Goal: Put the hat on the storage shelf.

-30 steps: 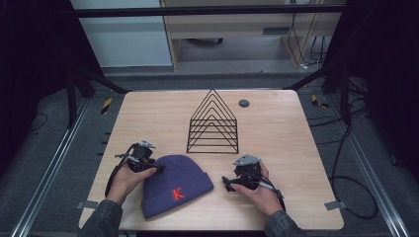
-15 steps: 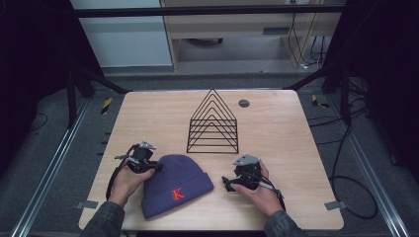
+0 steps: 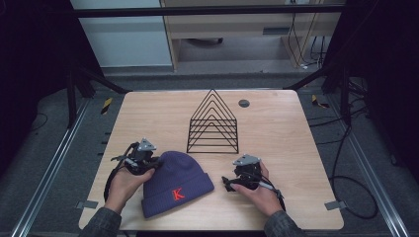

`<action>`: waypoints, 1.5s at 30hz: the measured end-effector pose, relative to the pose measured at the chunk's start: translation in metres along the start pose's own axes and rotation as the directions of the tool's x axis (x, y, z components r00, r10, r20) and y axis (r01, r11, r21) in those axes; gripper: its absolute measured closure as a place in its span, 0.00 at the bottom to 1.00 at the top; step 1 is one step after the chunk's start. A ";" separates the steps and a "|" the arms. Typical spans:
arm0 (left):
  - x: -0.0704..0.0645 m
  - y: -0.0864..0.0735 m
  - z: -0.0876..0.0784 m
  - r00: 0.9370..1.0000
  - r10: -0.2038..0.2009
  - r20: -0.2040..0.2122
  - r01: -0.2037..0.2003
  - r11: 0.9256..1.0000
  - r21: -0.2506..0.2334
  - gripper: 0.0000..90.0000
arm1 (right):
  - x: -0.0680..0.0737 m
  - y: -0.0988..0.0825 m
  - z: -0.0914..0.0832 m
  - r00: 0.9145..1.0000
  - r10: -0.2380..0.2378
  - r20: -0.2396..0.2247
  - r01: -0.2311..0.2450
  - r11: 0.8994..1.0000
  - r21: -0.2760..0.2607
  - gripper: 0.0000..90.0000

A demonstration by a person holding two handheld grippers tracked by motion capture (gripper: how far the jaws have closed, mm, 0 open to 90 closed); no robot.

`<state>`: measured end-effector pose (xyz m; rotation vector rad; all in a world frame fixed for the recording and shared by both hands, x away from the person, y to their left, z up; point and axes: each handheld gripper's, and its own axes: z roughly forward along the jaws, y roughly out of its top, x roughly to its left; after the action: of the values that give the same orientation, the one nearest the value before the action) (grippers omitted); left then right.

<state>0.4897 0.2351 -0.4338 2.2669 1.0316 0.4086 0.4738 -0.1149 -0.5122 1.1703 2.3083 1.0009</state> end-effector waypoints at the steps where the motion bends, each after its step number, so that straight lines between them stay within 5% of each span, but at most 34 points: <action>1: -0.001 0.001 -0.002 1.000 0.012 -0.003 -0.012 1.000 -0.002 0.87 | 0.000 0.000 0.000 1.000 0.000 0.000 0.000 1.000 0.000 0.06; 12: -0.019 0.020 -0.029 0.992 0.126 0.002 -0.125 0.990 -0.064 0.87 | 0.000 0.000 0.000 1.000 -0.001 0.001 0.001 1.000 0.001 0.05; 23: -0.035 0.036 -0.057 0.978 0.209 0.002 -0.208 0.970 -0.126 0.87 | 0.000 0.001 0.001 1.000 0.004 0.005 -0.004 1.000 0.002 0.05; 25: -0.040 0.038 -0.062 0.972 0.237 0.000 -0.234 0.962 -0.141 0.87 | 0.000 0.001 0.001 1.000 0.005 0.005 -0.005 1.000 0.002 0.05; 45: -0.035 0.060 -0.102 0.962 0.273 -0.015 -0.270 0.942 -0.199 0.88 | 0.002 0.003 -0.002 0.999 -0.038 -0.021 0.038 0.999 0.011 0.11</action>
<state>0.4507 0.2187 -0.3177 2.2288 0.6385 0.5841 0.4725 -0.1132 -0.5085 1.1213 2.3463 0.9924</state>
